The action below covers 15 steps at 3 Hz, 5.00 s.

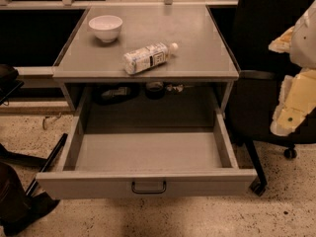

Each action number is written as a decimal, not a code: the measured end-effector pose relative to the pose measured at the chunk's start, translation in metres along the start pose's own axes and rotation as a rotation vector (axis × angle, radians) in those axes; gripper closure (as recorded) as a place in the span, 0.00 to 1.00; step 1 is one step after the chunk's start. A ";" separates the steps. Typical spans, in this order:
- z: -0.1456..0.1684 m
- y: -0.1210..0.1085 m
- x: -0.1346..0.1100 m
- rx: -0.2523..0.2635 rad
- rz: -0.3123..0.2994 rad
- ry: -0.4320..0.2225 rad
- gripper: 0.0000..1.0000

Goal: Place blue plastic bottle into top drawer

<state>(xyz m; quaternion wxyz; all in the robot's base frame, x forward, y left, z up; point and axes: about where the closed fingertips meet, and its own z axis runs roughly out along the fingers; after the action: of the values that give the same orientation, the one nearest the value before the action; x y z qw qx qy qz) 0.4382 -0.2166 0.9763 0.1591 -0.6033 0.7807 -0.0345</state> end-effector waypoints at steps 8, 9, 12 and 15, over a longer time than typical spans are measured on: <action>0.140 -0.220 -0.101 0.025 -0.108 -0.169 0.00; 0.131 -0.239 -0.111 0.070 -0.109 -0.199 0.00; 0.194 -0.244 -0.199 -0.011 -0.276 -0.305 0.00; 0.251 -0.236 -0.249 -0.091 -0.356 -0.340 0.00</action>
Offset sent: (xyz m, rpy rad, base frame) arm 0.0353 0.0019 -0.0117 0.0346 0.0002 0.0033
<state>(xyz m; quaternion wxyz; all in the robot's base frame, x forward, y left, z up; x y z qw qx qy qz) 0.7855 -0.0077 0.8481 0.2524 -0.7351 0.6247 0.0752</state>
